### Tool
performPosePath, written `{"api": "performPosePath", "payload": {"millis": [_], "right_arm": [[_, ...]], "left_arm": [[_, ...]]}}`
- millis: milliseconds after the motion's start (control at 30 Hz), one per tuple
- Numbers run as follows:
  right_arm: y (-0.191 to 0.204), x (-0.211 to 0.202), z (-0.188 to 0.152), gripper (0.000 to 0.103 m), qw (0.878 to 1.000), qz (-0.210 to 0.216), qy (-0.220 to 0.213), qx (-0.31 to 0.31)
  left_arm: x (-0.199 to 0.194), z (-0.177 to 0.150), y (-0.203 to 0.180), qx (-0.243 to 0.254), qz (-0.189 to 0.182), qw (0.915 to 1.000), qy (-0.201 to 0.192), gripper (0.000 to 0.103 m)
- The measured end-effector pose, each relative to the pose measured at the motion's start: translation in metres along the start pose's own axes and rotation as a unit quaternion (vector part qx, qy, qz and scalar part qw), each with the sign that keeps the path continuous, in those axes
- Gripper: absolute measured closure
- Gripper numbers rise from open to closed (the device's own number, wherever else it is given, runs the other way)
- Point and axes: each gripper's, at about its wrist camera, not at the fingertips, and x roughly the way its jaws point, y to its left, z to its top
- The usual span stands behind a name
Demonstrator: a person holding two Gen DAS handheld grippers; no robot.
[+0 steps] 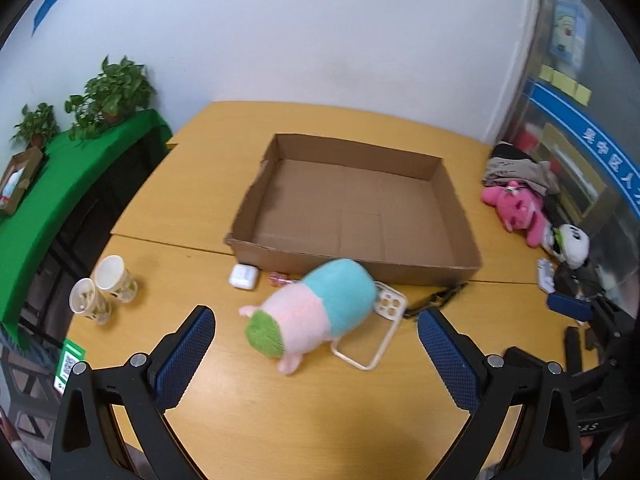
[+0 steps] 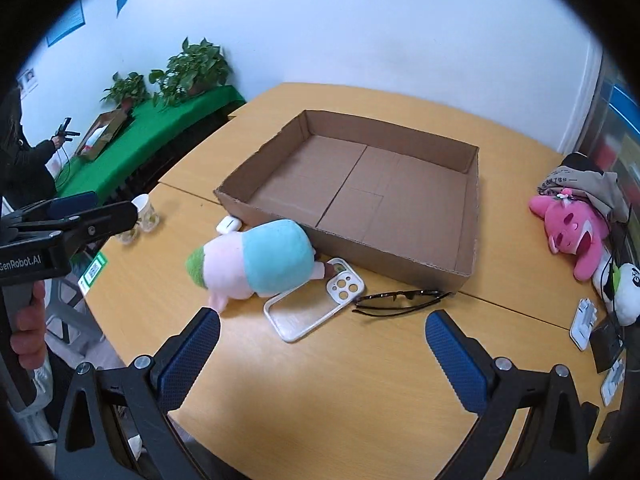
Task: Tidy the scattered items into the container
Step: 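Move the left tool toward the pink-green-blue plush toy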
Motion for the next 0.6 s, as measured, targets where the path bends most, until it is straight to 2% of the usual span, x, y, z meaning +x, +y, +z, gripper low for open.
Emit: {"api": "performPosePath", "payload": {"millis": [67,333,500,600], "right_arm": [[-0.001,-0.004,-0.001,0.000,1.000,0.012,0.002,0.001],[0.008,-0.014,0.006,0.000,1.000,-0.002,-0.015,-0.004],[0.012,-0.008,0.008,0.000,1.000,-0.008,-0.005,0.000],[0.014,-0.004,0.011,0.000,1.000,-0.013,0.002,0.010]], "left_arm": [[-0.004,-0.001,-0.009,0.014,0.002,0.9999,0.000,0.000],[-0.005,0.008,-0.021,0.031,-0.006,0.9995,0.004,0.000],[0.007,0.013,-0.014,0.028,-0.023,0.9992,0.014,0.000],[0.017,0.022,-0.007,0.031,-0.046,0.9983,0.018,0.000]]}}
